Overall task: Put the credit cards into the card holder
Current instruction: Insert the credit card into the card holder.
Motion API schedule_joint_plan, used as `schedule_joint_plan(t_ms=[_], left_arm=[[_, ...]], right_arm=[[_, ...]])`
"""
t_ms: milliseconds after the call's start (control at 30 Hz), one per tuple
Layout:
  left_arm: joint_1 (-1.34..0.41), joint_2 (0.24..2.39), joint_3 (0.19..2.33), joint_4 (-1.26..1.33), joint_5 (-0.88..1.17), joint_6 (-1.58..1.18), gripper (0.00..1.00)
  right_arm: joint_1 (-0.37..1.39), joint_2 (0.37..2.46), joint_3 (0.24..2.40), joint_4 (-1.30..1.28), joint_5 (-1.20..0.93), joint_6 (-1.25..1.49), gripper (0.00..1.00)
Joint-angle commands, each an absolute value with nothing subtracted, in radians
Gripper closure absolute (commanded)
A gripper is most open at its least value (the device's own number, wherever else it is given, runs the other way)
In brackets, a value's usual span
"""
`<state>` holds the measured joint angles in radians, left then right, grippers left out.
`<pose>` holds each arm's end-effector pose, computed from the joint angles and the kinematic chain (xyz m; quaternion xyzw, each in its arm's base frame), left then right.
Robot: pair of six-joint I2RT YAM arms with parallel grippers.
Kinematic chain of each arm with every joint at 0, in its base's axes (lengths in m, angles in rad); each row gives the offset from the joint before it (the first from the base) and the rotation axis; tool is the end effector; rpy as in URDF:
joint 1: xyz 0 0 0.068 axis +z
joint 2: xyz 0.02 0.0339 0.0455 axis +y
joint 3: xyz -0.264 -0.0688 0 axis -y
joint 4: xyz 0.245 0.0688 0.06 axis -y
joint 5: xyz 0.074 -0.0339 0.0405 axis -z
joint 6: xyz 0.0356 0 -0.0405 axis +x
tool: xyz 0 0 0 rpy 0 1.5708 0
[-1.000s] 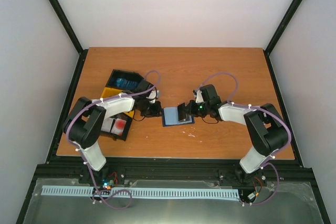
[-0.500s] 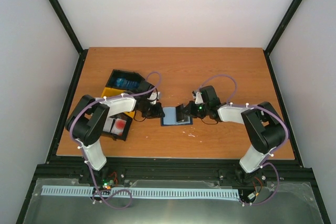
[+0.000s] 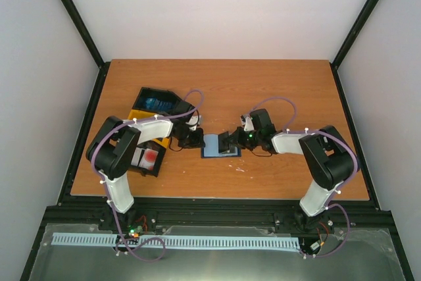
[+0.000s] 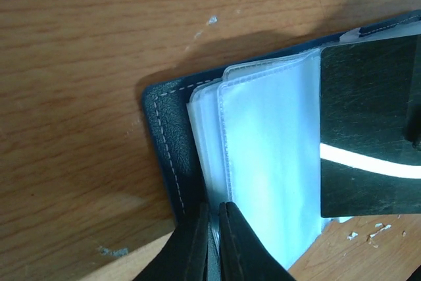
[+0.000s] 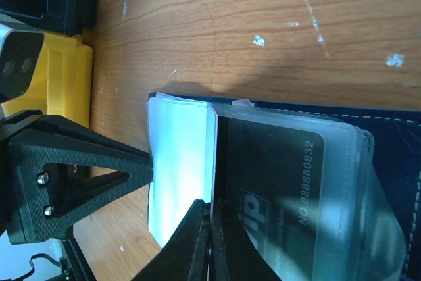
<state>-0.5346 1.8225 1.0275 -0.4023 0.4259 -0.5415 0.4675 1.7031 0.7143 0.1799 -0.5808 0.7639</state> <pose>0.2842 -0.1854 0.1372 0.0359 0.9605 -0.2713 0.0494 0.2690 0.1577 0.1284 0.0260 0.8954 0.4227 0.1373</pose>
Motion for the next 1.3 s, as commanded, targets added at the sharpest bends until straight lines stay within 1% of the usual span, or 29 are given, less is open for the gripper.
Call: schedule_joint_plan(t_ms=[0,467,700,800,900,1267], left_arm=[[-0.538,1.857,1.052,-0.438,0.387,-0.549,0.93],[-0.538,1.868,1.058,-0.451,0.382,-0.544,0.95],[-0.538,1.869,1.059,-0.457,0.37,-0.545,0.95],[-0.538,1.87,1.061,-0.458,0.368,-0.543,0.95],[-0.538,1.871,1.062,-0.457,0.369,-0.543,0.96],[-0.538,1.873,1.06,-0.454,0.375,-0.541,0.95]], right_arm=[[0.477,1.734,0.697,0.223,-0.594,0.8,0.97],[0.497,1.755,0.661,0.271,-0.567,0.834,0.97],[0.497,1.631,0.635,0.175,-0.47,0.853,0.97],[0.497,1.612,0.623,0.162,-0.463,0.868,0.97],[0.496,1.649,0.641,0.147,-0.5,0.877,0.97],[0.497,1.757,0.66,0.273,-0.586,0.9,0.97]])
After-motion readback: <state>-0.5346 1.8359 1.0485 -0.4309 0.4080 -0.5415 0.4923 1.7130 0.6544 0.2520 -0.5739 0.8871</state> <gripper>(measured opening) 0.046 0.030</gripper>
